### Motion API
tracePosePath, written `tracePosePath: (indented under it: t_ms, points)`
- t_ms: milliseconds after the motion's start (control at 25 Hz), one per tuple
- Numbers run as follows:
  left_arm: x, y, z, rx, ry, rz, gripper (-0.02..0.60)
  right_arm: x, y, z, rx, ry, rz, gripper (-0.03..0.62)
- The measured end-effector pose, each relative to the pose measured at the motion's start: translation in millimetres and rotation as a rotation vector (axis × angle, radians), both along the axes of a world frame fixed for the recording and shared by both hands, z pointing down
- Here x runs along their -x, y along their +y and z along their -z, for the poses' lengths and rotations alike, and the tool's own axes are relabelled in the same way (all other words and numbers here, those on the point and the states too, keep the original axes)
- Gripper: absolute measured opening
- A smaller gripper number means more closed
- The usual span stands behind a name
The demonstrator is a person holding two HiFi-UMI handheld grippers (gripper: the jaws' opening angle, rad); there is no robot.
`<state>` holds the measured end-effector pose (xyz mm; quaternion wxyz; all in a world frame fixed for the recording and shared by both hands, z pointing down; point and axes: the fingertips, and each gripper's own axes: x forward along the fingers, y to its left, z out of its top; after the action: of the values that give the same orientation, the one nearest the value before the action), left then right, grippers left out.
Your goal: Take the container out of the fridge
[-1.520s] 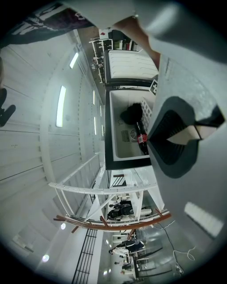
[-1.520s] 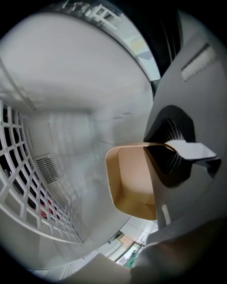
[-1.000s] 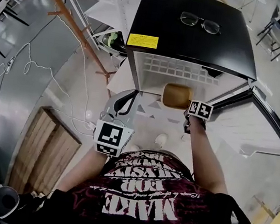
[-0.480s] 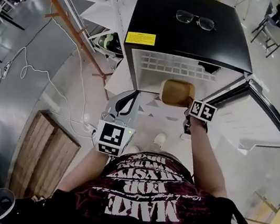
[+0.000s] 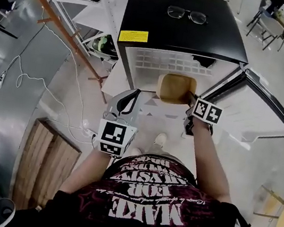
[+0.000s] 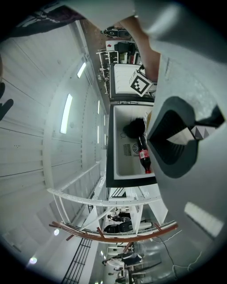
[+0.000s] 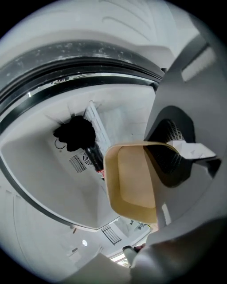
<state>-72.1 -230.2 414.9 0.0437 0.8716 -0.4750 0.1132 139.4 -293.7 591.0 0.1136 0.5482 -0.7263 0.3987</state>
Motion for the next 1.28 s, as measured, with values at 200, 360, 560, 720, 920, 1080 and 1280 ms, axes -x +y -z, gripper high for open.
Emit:
tracePosePath:
  t_ms: [200, 360, 560, 720, 920, 1080, 1280]
  points:
    - [-12.1, 3.5, -1.0, 0.017, 0.012, -0.036, 0.000, 1.7, 7.3, 25.4, -0.051, 0.000, 0.002, 0.034]
    - [-22.5, 6.9, -7.6, 0.053, 0.023, -0.064, 0.000, 0.8, 15.1, 38.5, -0.073, 0.009, 0.006, 0.034]
    - [-31.9, 10.5, -9.9, 0.085, 0.028, -0.095, 0.027, 4.5, 20.3, 56.8, -0.108, 0.018, 0.009, 0.034]
    - [-40.6, 14.3, -10.4, 0.107, 0.045, -0.126, 0.066, 8.4, 22.9, 69.8, -0.143, 0.040, 0.011, 0.034]
    - [-49.1, 16.5, -21.2, 0.163, 0.044, -0.155, 0.126, 14.1, 23.7, 79.2, -0.183, 0.083, 0.021, 0.034]
    - [-50.3, 16.5, -27.9, 0.189, 0.027, -0.154, 0.137, 20.6, 26.7, 84.7, -0.192, 0.065, 0.034, 0.034]
    - [-52.1, 16.4, -23.6, 0.179, 0.037, -0.159, 0.137, 22.5, 30.7, 99.2, -0.219, 0.060, 0.036, 0.035]
